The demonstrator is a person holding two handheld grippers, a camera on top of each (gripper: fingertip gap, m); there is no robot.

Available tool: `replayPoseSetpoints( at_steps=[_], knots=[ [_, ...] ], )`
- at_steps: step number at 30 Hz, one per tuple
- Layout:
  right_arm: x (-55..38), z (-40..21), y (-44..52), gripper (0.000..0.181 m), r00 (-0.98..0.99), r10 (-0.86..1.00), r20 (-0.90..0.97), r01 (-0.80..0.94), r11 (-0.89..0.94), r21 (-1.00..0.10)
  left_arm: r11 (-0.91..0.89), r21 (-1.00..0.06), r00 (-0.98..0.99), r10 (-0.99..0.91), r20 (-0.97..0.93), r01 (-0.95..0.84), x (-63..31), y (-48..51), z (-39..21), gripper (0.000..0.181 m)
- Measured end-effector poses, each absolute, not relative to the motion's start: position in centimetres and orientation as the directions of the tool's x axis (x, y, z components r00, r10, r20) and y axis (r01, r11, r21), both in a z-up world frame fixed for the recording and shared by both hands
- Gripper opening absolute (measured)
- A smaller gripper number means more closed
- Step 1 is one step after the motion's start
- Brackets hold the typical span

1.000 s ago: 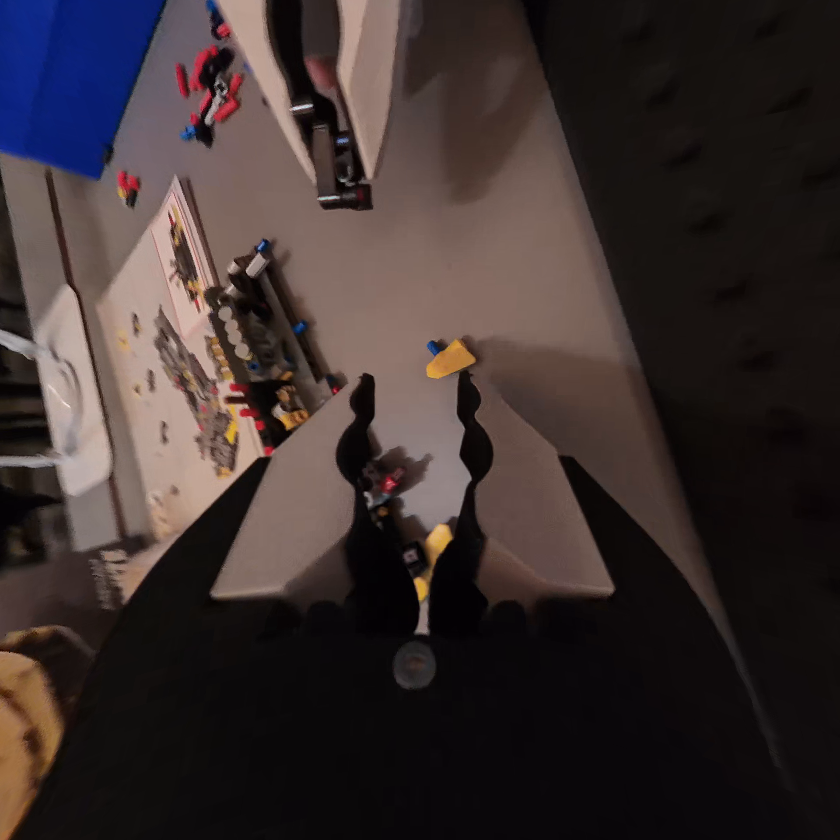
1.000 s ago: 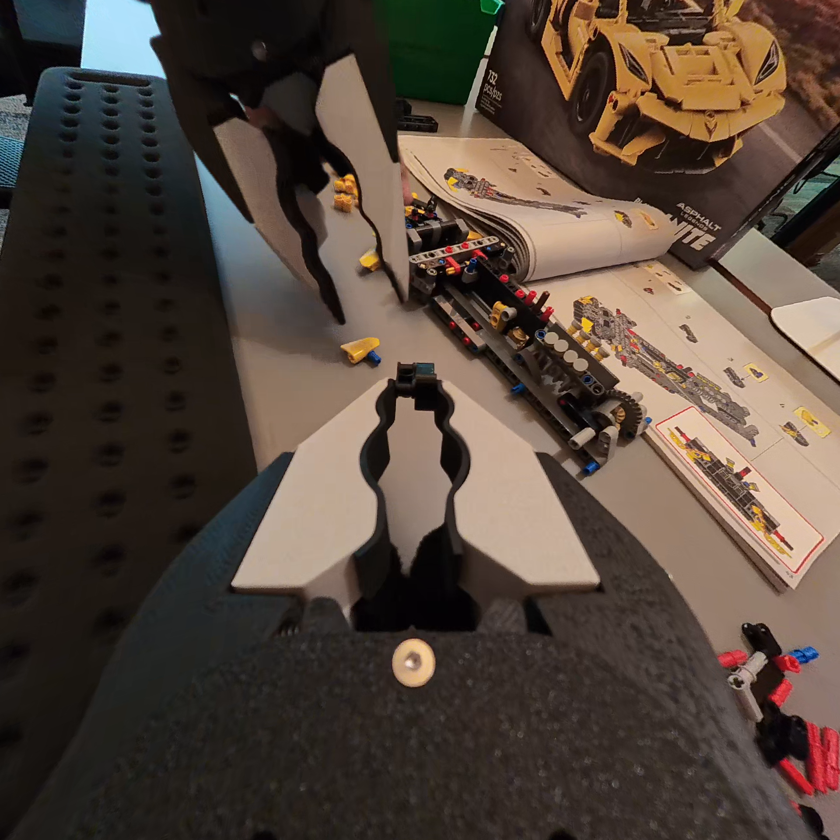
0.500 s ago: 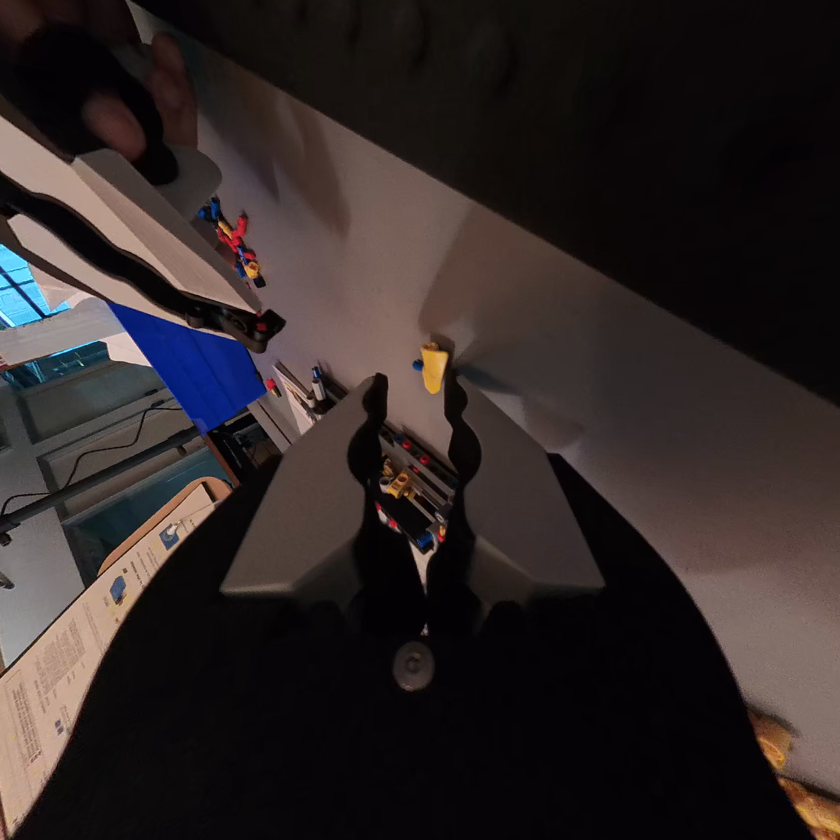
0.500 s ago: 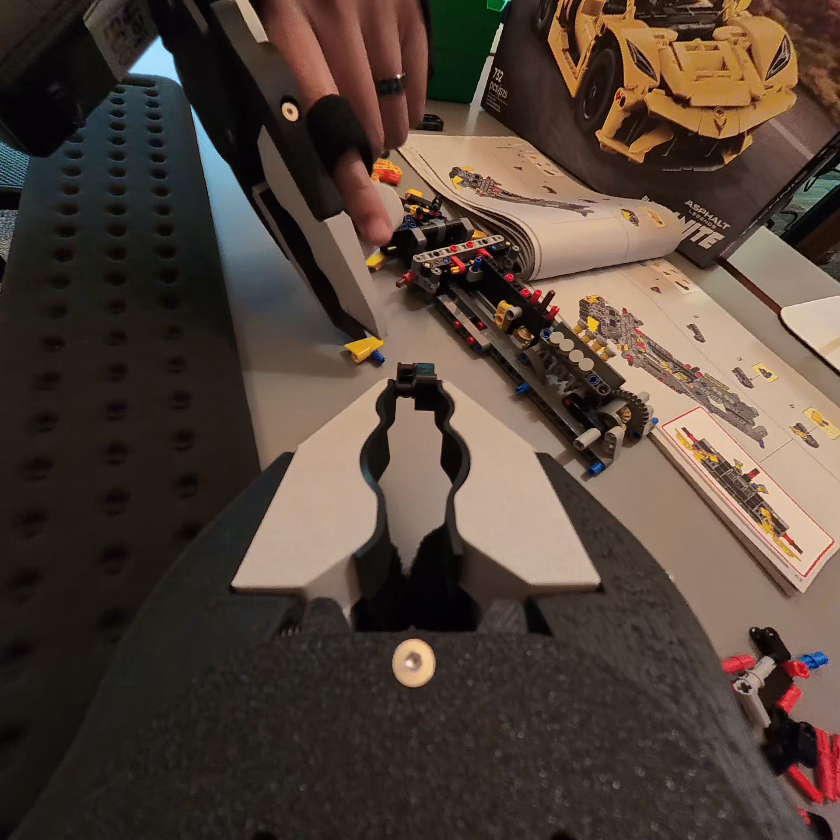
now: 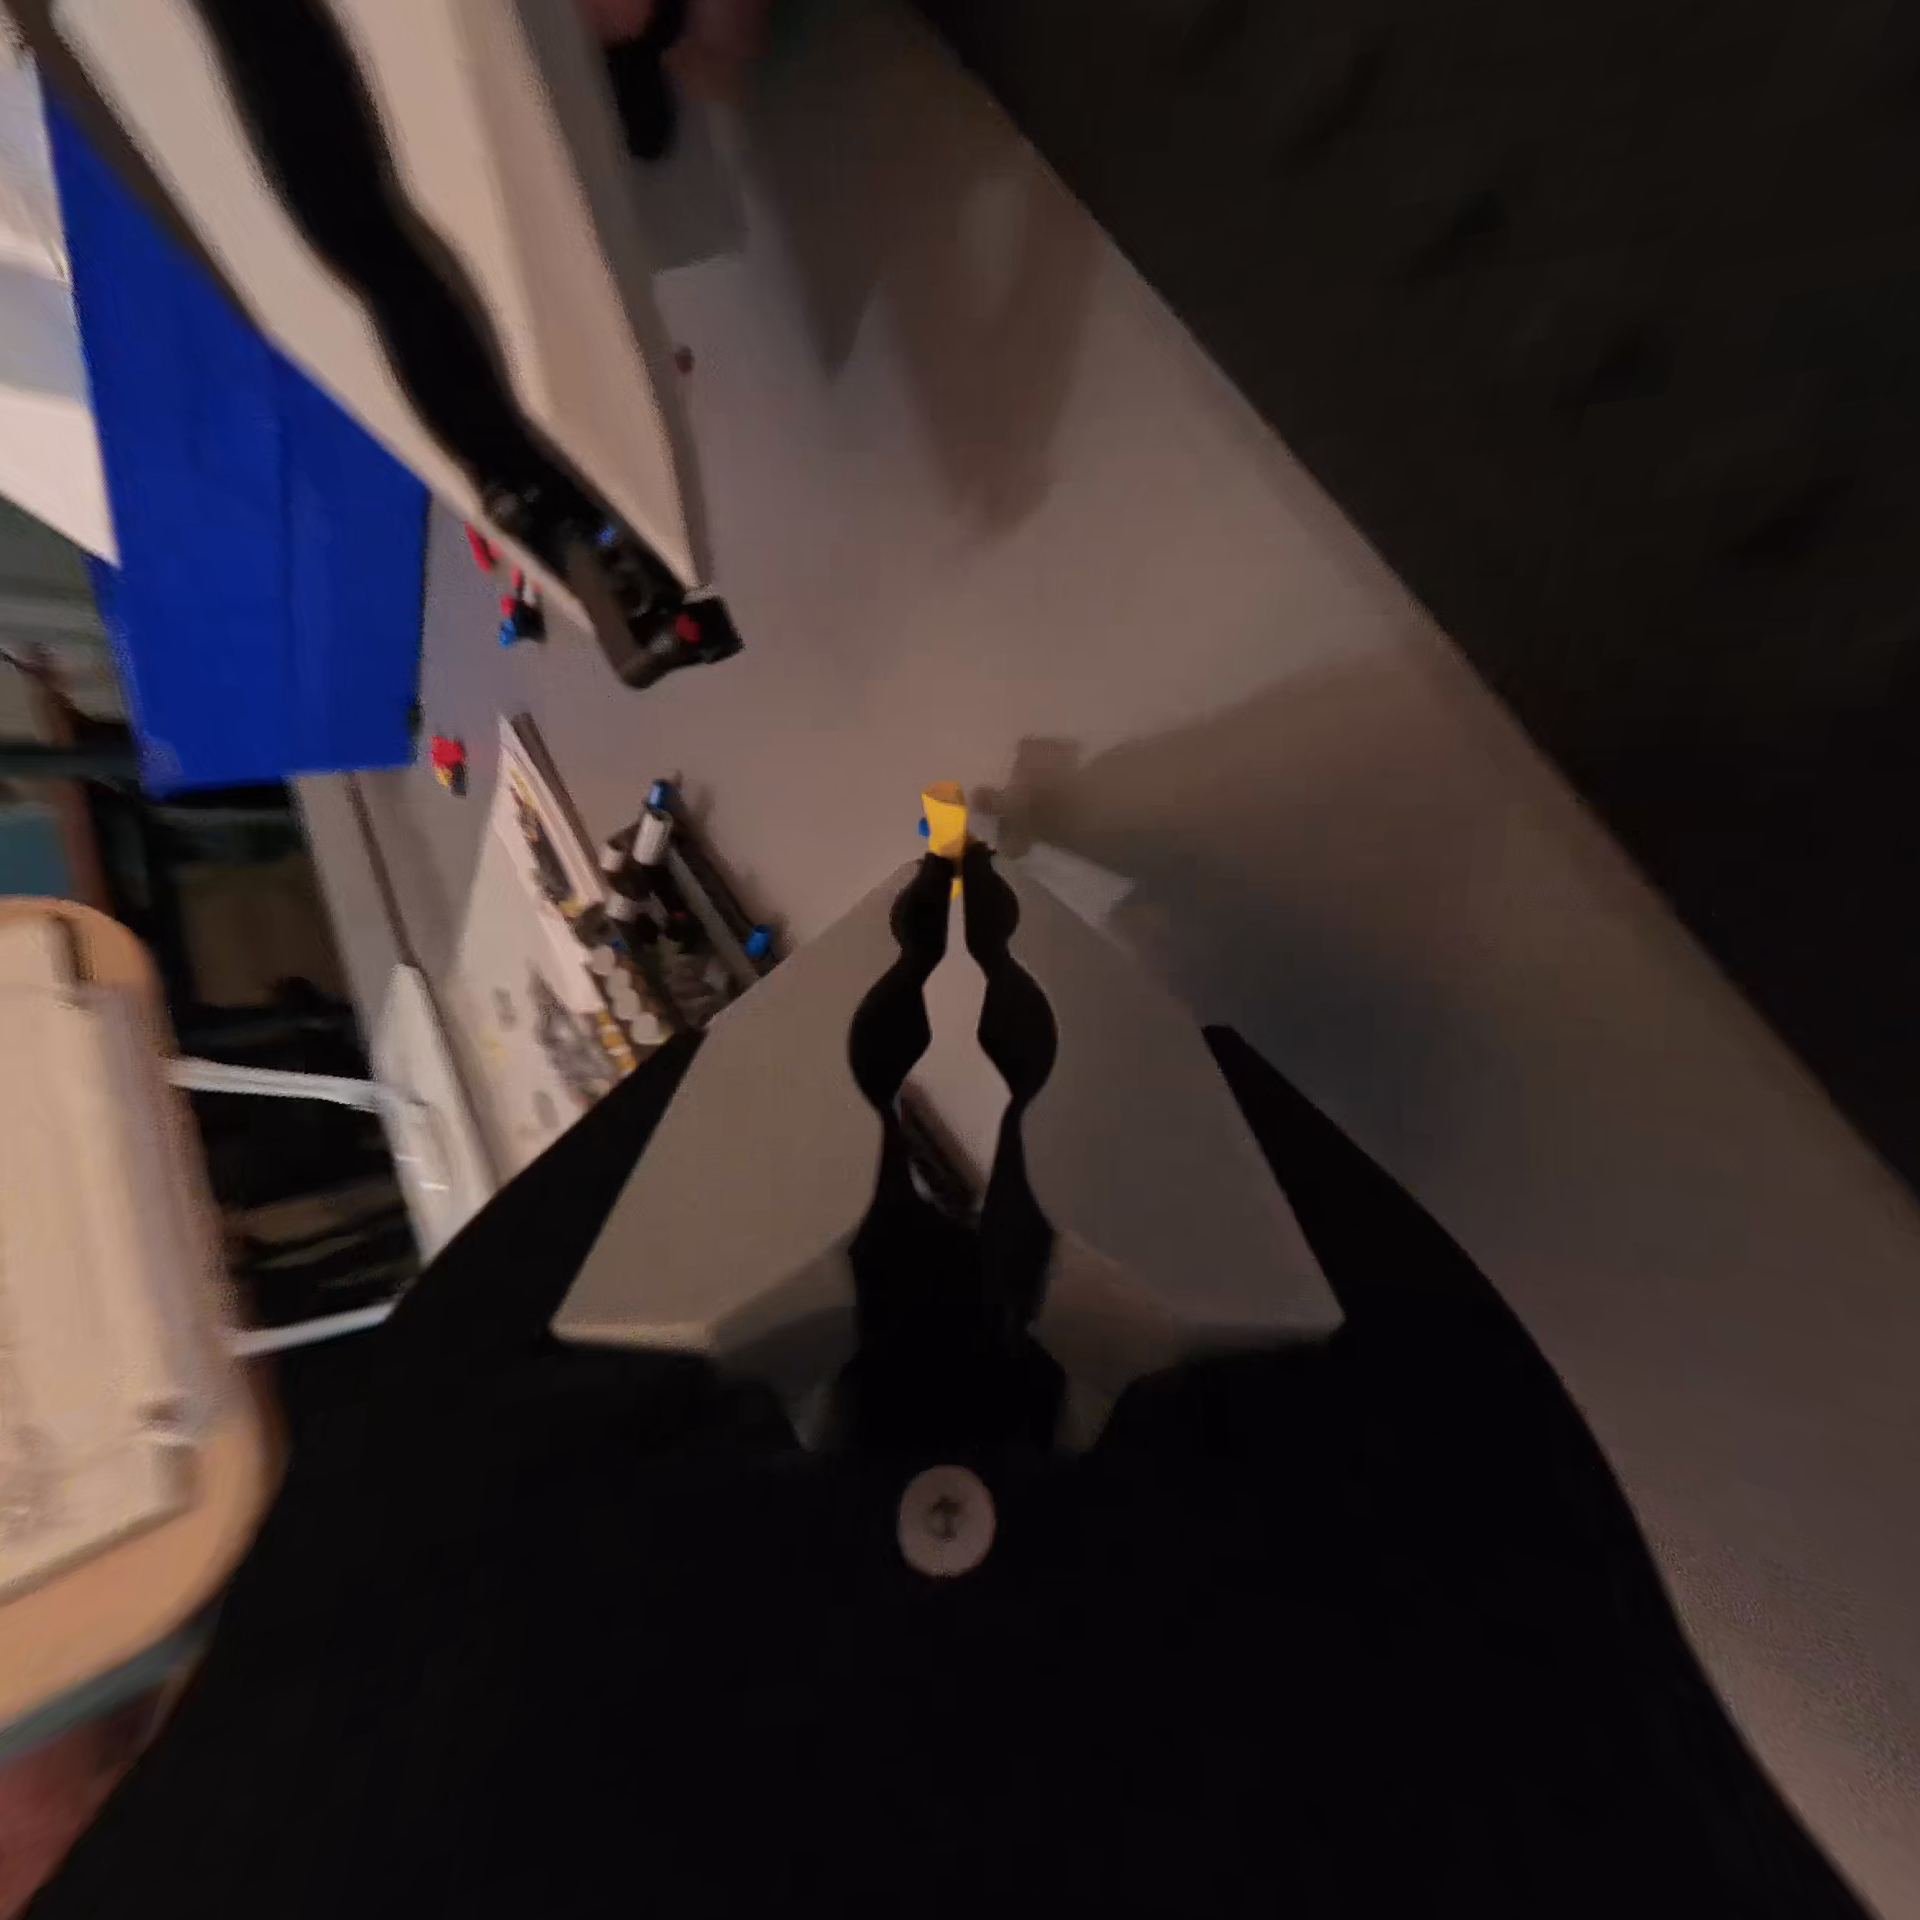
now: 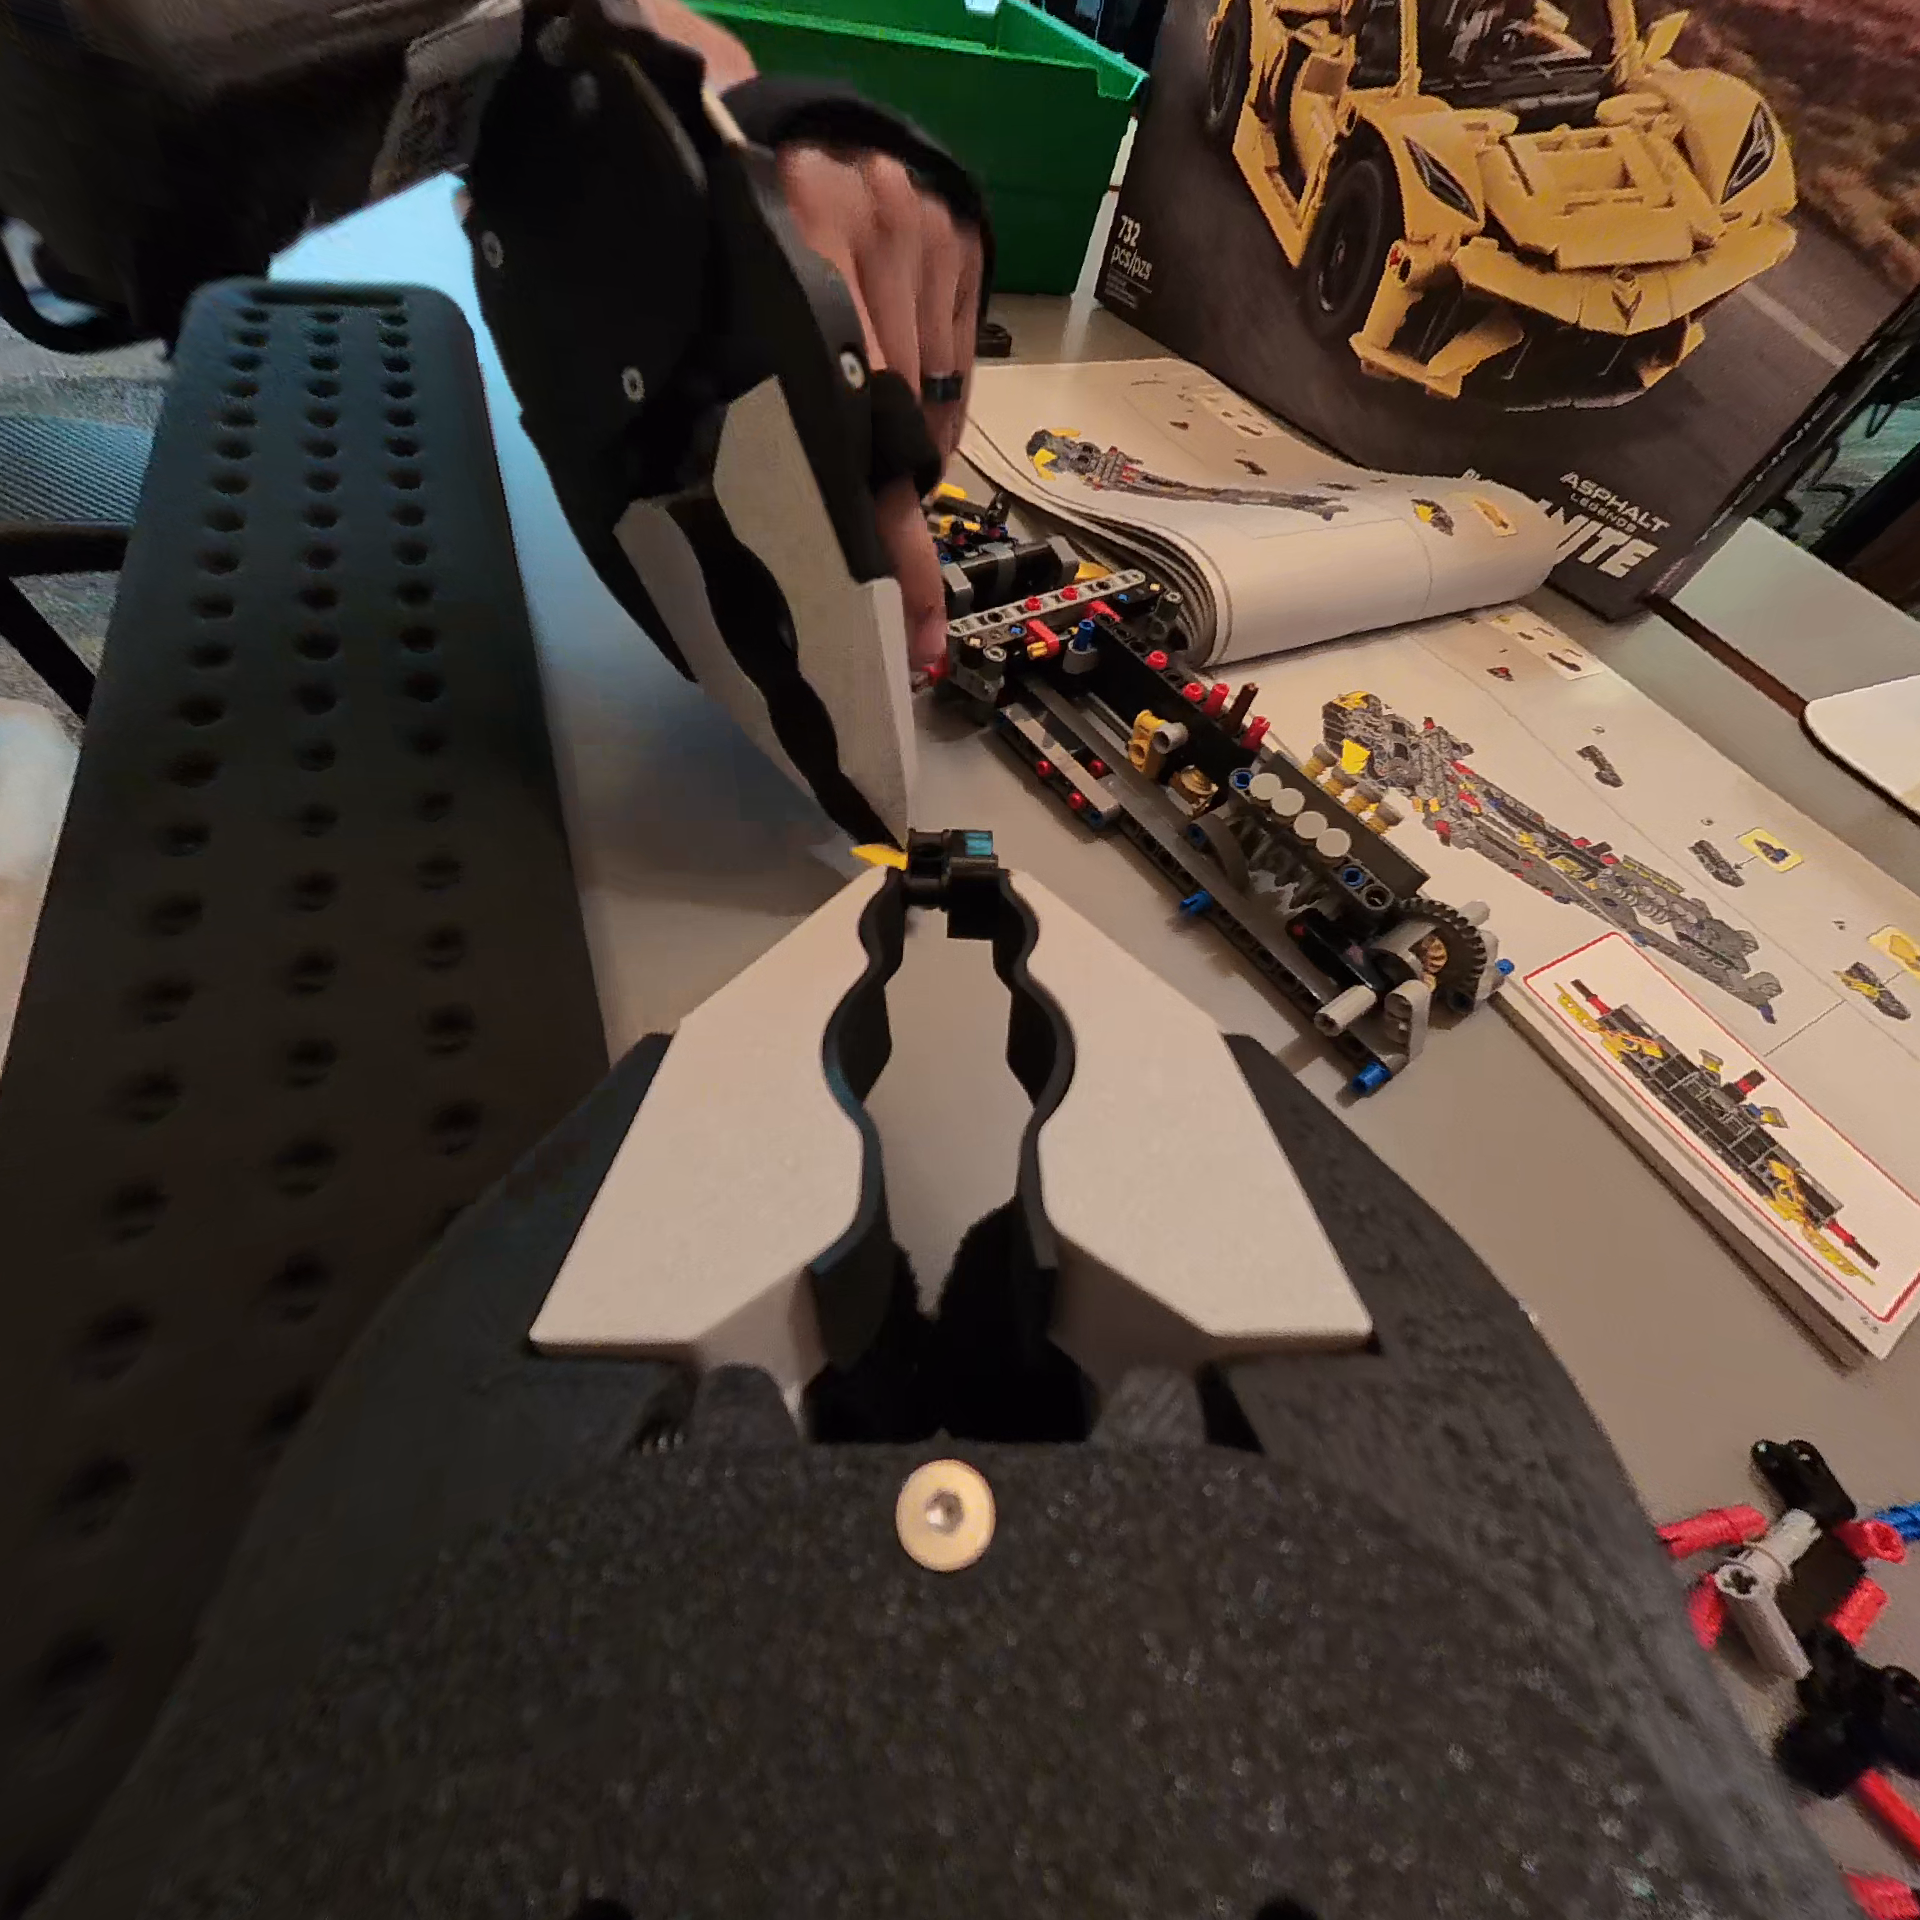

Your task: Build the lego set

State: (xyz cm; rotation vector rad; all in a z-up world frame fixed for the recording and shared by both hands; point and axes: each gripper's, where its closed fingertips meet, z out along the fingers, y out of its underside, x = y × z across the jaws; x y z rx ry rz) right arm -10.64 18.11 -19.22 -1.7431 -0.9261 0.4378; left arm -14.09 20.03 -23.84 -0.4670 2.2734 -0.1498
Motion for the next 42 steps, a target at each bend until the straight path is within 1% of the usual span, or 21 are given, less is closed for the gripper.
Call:
replayPoseSetpoints(
  at_steps=[3, 5, 7, 10, 13, 15, 19, 23, 31, 33, 36, 37, 39, 42],
  knots=[
    [-10.8, -19.6, 17.9, 0.015, 0.616, 0.784, 0.081, 0.347, -0.177, -0.921, 0.745, -0.539, -0.553, -0.66, -0.509, -0.393, -14.2, 18.5, -22.5, 0.001],
    [-11.1, -20.7, 17.7, 0.015, 0.601, 0.796, 0.07, 0.385, -0.211, -0.899, 0.591, -0.677, -0.501, -0.786, -0.363, -0.438, -14.1, 17.7, -21.5, 0.001],
    [-11.4, -21.6, 17.6, 0.015, 0.586, 0.804, 0.1, 0.443, -0.214, -0.871, 0.444, -0.77, -0.455, -0.861, -0.227, -0.458, -14.1, 17.3, -20.4, 0.001],
    [-11.8, -22.3, 17.4, 0.015, 0.558, 0.816, 0.15, 0.505, -0.191, -0.842, 0.287, -0.833, -0.433, -0.899, -0.063, -0.474, -14.3, 16.8, -19.6, 0.001],
    [-12.8, -21.8, 16.7, 0.015, 0.514, 0.844, 0.154, 0.496, -0.146, -0.856, 0.228, -0.841, -0.459, -0.888, 0.026, -0.49, -14.5, 16.3, -19.7, 0.001],
    [-13.3, -21.3, 16.3, 0.015, 0.493, 0.86, 0.128, 0.468, -0.138, -0.873, 0.264, -0.831, -0.494, -0.869, 0.015, -0.49, -14.6, 16.0, -20.1, 0.001],
    [-13.5, -21.6, 15.9, 0.015, 0.472, 0.879, 0.066, 0.454, -0.178, -0.873, 0.335, -0.805, -0.55, -0.835, -0.013, -0.489, -14.9, 15.8, -20.7, 0.001],
    [-13.6, -21.6, 15.9, 0.015, 0.469, 0.882, 0.055, 0.453, -0.187, -0.872, 0.353, -0.793, -0.578, -0.816, -0.001, -0.496, -15.0, 15.9, -21.0, 0.0],
    [-13.4, -22.1, 16.0, 0.015, 0.478, 0.877, 0.052, 0.475, -0.208, -0.855, 0.399, -0.759, -0.575, -0.817, -0.04, -0.515, -14.6, 16.5, -21.9, 0.001],
    [-13.4, -22.2, 15.9, 0.015, 0.478, 0.877, 0.051, 0.48, -0.212, -0.851, 0.394, -0.764, -0.567, -0.822, -0.044, -0.512, -14.5, 16.6, -21.8, 0.001],
    [-13.5, -22.5, 16.1, 0.015, 0.482, 0.875, 0.056, 0.492, -0.217, -0.843, 0.356, -0.8, -0.558, -0.829, -0.032, -0.484, -14.2, 16.2, -20.9, 0.002],
    [-13.6, -22.6, 16.0, 0.015, 0.48, 0.875, 0.06, 0.5, -0.217, -0.838, 0.363, -0.795, -0.554, -0.831, -0.04, -0.487, -14.1, 16.3, -20.9, 0.001],
    [-13.6, -22.6, 16.1, 0.015, 0.481, 0.875, 0.059, 0.498, -0.217, -0.84, 0.44, -0.739, -0.553, -0.826, -0.11, -0.511, -14.3, 17.1, -22.1, 0.001],
    [-13.4, -22.2, 16.1, 0.015, 0.489, 0.872, 0.034, 0.469, -0.229, -0.853, 0.424, -0.745, -0.555, -0.827, -0.087, -0.515, -14.4, 16.7, -22.4, 0.003]
  ],
)
